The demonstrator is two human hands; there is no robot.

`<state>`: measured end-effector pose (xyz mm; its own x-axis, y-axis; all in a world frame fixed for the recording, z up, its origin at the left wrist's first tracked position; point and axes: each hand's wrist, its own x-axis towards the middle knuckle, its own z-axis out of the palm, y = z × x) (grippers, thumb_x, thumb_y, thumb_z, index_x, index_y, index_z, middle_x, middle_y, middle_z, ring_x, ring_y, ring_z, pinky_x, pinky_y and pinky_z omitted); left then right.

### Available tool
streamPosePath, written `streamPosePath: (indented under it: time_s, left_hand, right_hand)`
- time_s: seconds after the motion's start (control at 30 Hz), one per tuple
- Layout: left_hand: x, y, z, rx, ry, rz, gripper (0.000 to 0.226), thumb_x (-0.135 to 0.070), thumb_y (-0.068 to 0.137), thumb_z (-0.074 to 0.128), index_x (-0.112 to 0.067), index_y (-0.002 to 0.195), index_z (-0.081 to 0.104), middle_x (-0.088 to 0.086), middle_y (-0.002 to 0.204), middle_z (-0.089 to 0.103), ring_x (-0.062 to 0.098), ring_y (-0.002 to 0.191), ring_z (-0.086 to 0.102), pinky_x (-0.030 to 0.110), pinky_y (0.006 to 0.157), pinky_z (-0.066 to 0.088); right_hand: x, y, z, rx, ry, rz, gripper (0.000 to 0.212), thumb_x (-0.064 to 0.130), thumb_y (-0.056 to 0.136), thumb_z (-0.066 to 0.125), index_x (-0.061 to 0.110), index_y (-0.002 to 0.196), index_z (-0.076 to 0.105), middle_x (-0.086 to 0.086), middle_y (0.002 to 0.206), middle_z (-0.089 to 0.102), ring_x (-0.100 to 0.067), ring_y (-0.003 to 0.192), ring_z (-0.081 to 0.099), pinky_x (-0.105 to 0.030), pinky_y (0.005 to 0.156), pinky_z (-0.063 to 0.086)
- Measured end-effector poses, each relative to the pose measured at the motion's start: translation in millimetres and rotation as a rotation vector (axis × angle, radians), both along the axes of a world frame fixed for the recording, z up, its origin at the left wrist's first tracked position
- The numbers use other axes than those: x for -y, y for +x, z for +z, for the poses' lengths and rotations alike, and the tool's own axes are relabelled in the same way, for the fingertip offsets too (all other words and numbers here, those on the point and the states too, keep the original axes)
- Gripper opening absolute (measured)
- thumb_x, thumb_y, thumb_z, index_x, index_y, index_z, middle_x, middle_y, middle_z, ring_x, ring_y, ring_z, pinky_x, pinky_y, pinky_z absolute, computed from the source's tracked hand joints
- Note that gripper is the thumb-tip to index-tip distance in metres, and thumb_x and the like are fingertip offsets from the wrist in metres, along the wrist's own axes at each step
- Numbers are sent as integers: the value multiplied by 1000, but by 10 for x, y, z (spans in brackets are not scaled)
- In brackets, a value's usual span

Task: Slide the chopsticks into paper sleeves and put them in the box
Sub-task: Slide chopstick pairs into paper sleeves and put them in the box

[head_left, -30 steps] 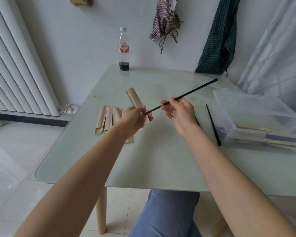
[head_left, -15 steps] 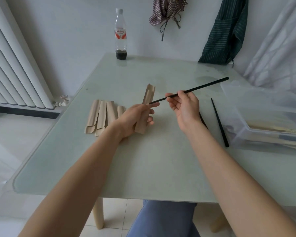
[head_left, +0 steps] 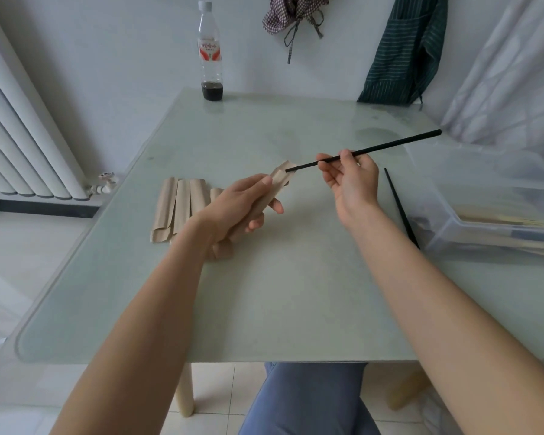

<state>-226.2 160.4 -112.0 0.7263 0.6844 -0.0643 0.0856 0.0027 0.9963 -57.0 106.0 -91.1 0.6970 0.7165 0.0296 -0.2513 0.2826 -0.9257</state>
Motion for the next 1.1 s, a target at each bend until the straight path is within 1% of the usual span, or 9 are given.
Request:
streamPosePath:
  time_s: [0.1,0.23,0.37,0.47,0.57,0.7,0.87,0.97,1.1]
  left_hand:
    - [12,-9,6,-42,108,-22,33,-25,103,32,-9,122,54,-2,74,64,12,35,39,16,38,33]
    - [14,-10,21,-46,163,-31,32,-24,103,33,-12,121,57,-2,74,64,14,37,42,18,43,37]
    - [18,12,24,-19,103,-46,31,-25,103,35,-14,120,58,0,76,63,17,45,55,20,50,47]
    - [15,23,27,22,34,-49,29,-23,102,38,-11,117,59,0,82,65,17,54,63,24,58,54]
    - [21,20,37,4,92,-18,31,-25,101,40,-5,110,62,-6,86,66,15,50,57,22,52,49]
    - [31,35,34,-73,248,28,32,-30,99,44,-9,102,68,-2,72,61,15,44,49,22,45,42]
    - [69,54,22,-80,259,39,34,-29,98,47,-2,100,68,-8,59,57,15,42,44,21,42,37]
    - [98,68,33,-74,270,33,33,-29,97,47,-3,96,68,-5,59,54,14,42,41,19,40,35]
    - [105,73,33,-97,300,33,33,-28,98,47,-3,95,68,-4,60,53,12,39,41,17,40,33]
  right_hand:
    - [-10,15,3,4,-11,-5,17,12,101,35,14,85,39,-10,76,67,-7,54,63,-16,57,48]
    - [-8,15,3,9,-28,-10,18,13,101,36,15,83,40,-9,75,67,-9,56,62,-16,57,48]
    - [23,-15,23,24,-54,27,19,12,99,40,14,80,44,-8,77,67,-10,59,61,-17,59,47]
    - [48,-37,29,102,-113,50,19,15,97,48,16,77,49,-1,78,66,-8,62,59,-18,60,44]
    - [77,-24,55,172,-153,56,17,19,94,55,17,77,54,2,75,63,-7,62,58,-18,60,43]
    - [129,-27,57,242,-195,82,15,20,90,60,18,76,57,2,72,63,-6,63,57,-19,62,44]
    - [184,-143,19,265,-225,148,17,21,88,64,18,72,57,3,72,62,-7,65,57,-21,65,44]
    - [206,-159,24,251,-218,165,17,23,88,63,19,72,59,4,72,62,-8,67,57,-22,67,44]
    - [226,-143,29,180,-192,100,19,23,89,62,20,71,60,5,76,63,-7,66,56,-22,67,44]
